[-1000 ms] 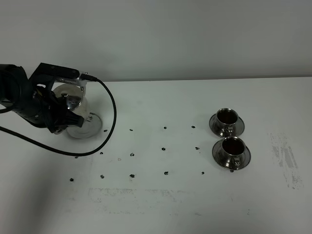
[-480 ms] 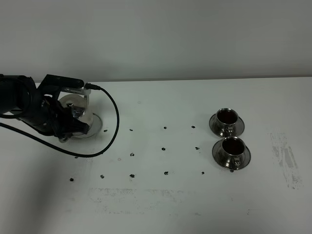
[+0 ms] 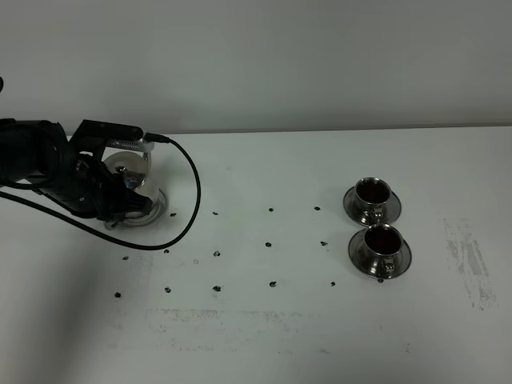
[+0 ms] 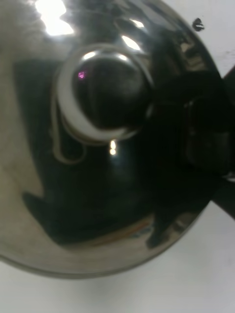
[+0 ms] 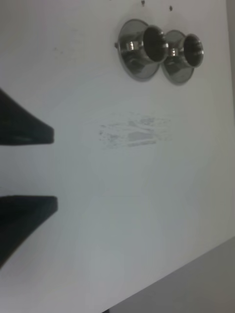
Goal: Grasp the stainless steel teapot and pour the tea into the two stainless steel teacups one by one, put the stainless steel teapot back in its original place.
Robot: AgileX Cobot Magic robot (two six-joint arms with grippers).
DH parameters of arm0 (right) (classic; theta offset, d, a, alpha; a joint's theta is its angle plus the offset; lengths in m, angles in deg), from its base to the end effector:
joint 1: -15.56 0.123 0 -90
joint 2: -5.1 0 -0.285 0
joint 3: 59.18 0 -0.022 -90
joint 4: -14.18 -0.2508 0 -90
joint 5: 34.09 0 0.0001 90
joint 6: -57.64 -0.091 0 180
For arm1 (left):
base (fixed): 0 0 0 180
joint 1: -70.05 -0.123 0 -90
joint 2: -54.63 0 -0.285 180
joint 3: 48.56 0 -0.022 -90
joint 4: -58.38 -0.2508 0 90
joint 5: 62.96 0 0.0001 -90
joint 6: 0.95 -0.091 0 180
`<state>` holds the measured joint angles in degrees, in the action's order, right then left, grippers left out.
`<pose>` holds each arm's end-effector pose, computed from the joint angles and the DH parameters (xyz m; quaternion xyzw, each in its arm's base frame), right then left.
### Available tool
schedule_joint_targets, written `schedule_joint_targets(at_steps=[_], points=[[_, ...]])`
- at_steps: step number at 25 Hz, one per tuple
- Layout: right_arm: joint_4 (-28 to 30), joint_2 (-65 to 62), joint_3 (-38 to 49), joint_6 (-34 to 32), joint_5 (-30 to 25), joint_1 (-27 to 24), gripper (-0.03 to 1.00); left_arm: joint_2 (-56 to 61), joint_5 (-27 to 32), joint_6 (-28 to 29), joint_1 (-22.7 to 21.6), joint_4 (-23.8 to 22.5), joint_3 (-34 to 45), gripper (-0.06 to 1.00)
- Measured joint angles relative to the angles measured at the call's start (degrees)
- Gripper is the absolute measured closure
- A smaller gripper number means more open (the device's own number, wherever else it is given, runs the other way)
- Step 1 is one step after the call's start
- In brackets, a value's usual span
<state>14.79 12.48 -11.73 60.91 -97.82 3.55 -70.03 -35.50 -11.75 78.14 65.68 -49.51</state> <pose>-0.0104 0.0013 0.2785 0.0659 0.8571 -0.0732 0.5056 0.4219 -0.0654 0.1570 0.1119 0.9612 -0.0366 0.2494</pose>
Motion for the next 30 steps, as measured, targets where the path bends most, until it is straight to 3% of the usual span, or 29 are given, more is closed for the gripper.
schedule_joint_targets(at_steps=[25,30], points=[[0.0,0.0,0.0,0.0,0.0,0.0,0.72,-1.0,0.6,-2.0,0.0,0.1,0.0,0.75],[0.0,0.0,0.0,0.0,0.0,0.0,0.72,-1.0,-0.5,-2.2,0.0,0.3,0.0,0.66]])
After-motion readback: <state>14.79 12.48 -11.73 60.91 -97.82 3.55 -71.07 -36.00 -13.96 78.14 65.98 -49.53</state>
